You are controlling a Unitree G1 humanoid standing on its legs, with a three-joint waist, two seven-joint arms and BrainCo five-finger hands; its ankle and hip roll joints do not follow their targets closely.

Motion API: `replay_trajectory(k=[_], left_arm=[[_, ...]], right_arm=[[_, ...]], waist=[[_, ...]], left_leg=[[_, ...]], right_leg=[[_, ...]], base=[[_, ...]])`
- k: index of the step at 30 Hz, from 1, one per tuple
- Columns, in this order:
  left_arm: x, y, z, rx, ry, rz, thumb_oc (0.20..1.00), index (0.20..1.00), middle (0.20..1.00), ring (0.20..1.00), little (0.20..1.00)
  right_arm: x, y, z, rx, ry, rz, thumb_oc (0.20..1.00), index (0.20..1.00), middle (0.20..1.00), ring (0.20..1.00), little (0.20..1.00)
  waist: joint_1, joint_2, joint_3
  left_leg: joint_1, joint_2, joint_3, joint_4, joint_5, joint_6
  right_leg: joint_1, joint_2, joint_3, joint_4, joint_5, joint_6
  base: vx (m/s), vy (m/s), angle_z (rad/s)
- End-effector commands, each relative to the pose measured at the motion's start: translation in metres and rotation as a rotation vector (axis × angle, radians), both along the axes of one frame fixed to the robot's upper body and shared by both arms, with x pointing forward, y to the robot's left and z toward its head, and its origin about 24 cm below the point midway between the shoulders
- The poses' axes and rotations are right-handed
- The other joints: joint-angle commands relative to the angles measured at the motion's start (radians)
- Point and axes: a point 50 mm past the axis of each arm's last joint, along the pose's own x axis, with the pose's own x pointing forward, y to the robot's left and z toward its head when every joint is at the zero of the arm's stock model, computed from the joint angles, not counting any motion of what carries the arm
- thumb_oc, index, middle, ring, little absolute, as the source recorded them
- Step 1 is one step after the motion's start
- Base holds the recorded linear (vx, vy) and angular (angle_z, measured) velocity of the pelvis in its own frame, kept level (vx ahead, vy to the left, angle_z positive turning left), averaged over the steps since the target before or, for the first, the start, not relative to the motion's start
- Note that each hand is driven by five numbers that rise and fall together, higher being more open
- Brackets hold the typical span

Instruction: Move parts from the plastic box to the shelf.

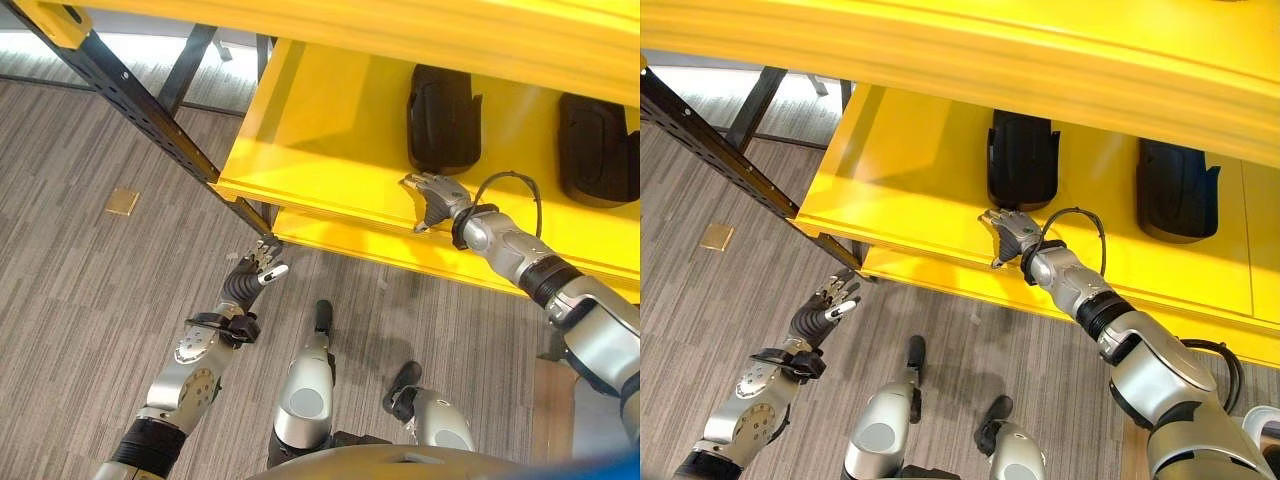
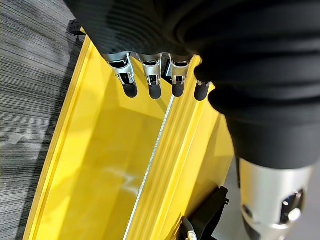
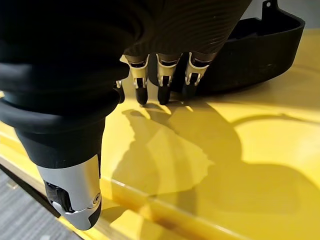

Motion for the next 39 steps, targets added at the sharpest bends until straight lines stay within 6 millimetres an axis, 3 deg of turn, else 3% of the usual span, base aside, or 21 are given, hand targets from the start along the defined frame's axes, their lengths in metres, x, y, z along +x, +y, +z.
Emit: replay_trajectory(k=[1, 5, 15, 23, 28, 34, 39], left_arm=[[0.005, -0.013, 0.028, -0.010, -0.148, -0.084, 1.000, 1.000, 1.000, 1.000, 1.000], [0.005, -0.015, 0.028, -0.020, -0.146, -0.086, 1.000, 1.000, 1.000, 1.000, 1.000], [0.003, -0.016, 0.029, -0.040, -0.151, -0.076, 1.000, 1.000, 1.000, 1.000, 1.000], [0.001, -0.015, 0.029, -0.049, -0.153, -0.046, 1.000, 1.000, 1.000, 1.000, 1.000], [0.000, -0.014, 0.029, -0.051, -0.156, -0.016, 1.000, 1.000, 1.000, 1.000, 1.000], [0.001, -0.016, 0.028, -0.052, -0.159, 0.034, 1.000, 1.000, 1.000, 1.000, 1.000], [-0.001, -0.021, 0.024, -0.081, -0.149, 0.079, 1.000, 1.000, 1.000, 1.000, 1.000]], right_arm=[[0.017, -0.018, 0.036, -0.039, -0.078, -0.107, 1.000, 1.000, 1.000, 1.000, 1.000], [0.019, -0.019, 0.041, -0.026, -0.064, -0.107, 1.000, 1.000, 1.000, 1.000, 1.000], [0.010, -0.004, 0.030, 0.033, 0.026, -0.007, 1.000, 1.000, 1.000, 1.000, 1.000], [-0.017, 0.033, 0.016, 0.165, 0.148, 0.179, 1.000, 1.000, 1.000, 1.000, 1.000], [-0.047, 0.060, 0.015, 0.328, 0.252, 0.320, 1.000, 1.000, 1.000, 1.000, 1.000], [-0.081, 0.082, 0.043, 0.563, 0.177, 0.482, 1.000, 1.000, 1.000, 1.000, 1.000], [-0.106, 0.063, 0.089, 0.829, -0.183, 0.548, 1.000, 1.000, 1.000, 1.000, 1.000]], waist=[[0.017, -0.034, 0.034], [0.013, -0.023, 0.031], [-0.003, -0.017, 0.031], [-0.037, -0.031, 0.026], [-0.064, -0.048, 0.019], [-0.103, -0.062, 0.003], [-0.146, -0.058, -0.019]], left_leg=[[0.080, 0.048, 0.060, 0.088, -0.174, -0.077], [0.082, 0.044, 0.061, 0.089, -0.175, -0.077], [0.089, 0.039, 0.064, 0.075, -0.172, -0.075], [0.099, 0.040, 0.081, 0.071, -0.176, -0.068], [0.108, 0.041, 0.092, 0.072, -0.185, -0.061], [0.126, 0.043, 0.108, 0.077, -0.198, -0.052], [0.131, 0.041, 0.131, 0.081, -0.194, -0.036]], right_leg=[[-0.015, 0.014, -0.033, -0.088, 0.074, 0.029], [-0.016, 0.009, -0.031, -0.086, 0.073, 0.029], [-0.019, 0.007, -0.019, -0.099, 0.078, 0.033], [-0.019, 0.011, 0.000, -0.104, 0.078, 0.034], [-0.017, 0.014, 0.021, -0.103, 0.074, 0.035], [-0.005, 0.023, 0.044, -0.107, 0.072, 0.034], [-0.005, 0.026, 0.060, -0.122, 0.090, 0.026]], base=[[-0.01, 0.033, 0.00], [-0.01, 0.042, 0.01], [-0.02, 0.024, -0.01], [-0.01, 0.013, -0.01], [0.00, 0.013, 0.00], [0.00, 0.014, -0.03], [0.01, 0.062, -0.09]])
